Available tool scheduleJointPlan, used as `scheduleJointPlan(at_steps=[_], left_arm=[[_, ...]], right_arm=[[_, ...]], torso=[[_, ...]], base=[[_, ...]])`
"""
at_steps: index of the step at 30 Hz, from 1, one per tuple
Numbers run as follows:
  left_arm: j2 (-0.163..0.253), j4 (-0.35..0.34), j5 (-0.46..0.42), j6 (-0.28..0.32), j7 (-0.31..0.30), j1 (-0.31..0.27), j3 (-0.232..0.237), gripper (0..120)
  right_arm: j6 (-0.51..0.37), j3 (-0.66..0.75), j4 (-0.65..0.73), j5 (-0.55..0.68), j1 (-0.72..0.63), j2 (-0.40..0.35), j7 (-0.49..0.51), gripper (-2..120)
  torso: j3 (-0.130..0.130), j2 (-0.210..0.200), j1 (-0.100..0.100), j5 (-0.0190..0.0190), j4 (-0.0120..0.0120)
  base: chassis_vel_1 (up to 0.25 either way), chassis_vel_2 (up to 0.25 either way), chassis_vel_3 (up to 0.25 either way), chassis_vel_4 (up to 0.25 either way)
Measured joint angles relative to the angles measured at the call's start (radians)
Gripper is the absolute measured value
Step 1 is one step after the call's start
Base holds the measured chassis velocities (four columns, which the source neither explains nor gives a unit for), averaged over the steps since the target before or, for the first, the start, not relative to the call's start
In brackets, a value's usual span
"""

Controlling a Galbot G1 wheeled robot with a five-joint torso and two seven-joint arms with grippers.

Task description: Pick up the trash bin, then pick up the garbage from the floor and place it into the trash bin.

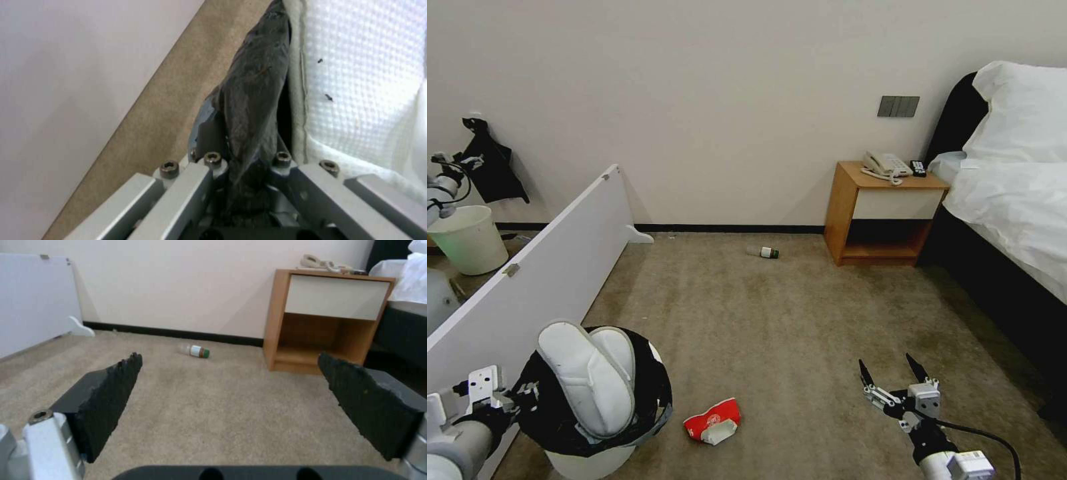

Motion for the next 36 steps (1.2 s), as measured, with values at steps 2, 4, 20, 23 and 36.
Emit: scheduleJointPlan(at_steps=[2,4,20,23,36], left_arm=[[0.000,0.001,0.000,0.000,-0.001,-0.002,0.002,4],[0.000,0.001,0.000,0.000,-0.001,-0.003,0.003,4],[0.000,0.002,0.001,0.000,-0.003,-0.009,0.007,4],[-0.001,0.003,0.002,0.000,-0.004,-0.009,0.007,4],[0.000,0.002,0.003,0.000,-0.004,-0.010,0.007,4]], right_arm=[[0.000,0.001,-0.001,0.003,0.002,-0.004,0.000,100],[0.000,0.001,-0.002,0.004,0.003,-0.005,0.000,100],[-0.003,-0.008,-0.014,0.014,0.017,-0.018,0.002,100],[-0.004,-0.008,-0.016,0.015,0.018,-0.019,0.003,100],[-0.015,-0.009,-0.010,0.028,0.028,-0.028,0.005,100]], torso=[[0.000,0.000,0.000,0.0000,0.0000],[0.000,0.000,0.000,0.0000,0.0000],[0.000,0.000,0.000,0.0000,0.0000],[0.000,0.000,0.000,0.0000,0.0000],[0.000,0.000,0.000,0.0000,0.0000]], base=[[0.000,0.000,0.000,0.000],[0.000,0.000,0.000,0.000],[0.000,0.000,0.000,0.000],[0.000,0.000,0.000,0.000],[0.000,0.000,0.000,0.000]])
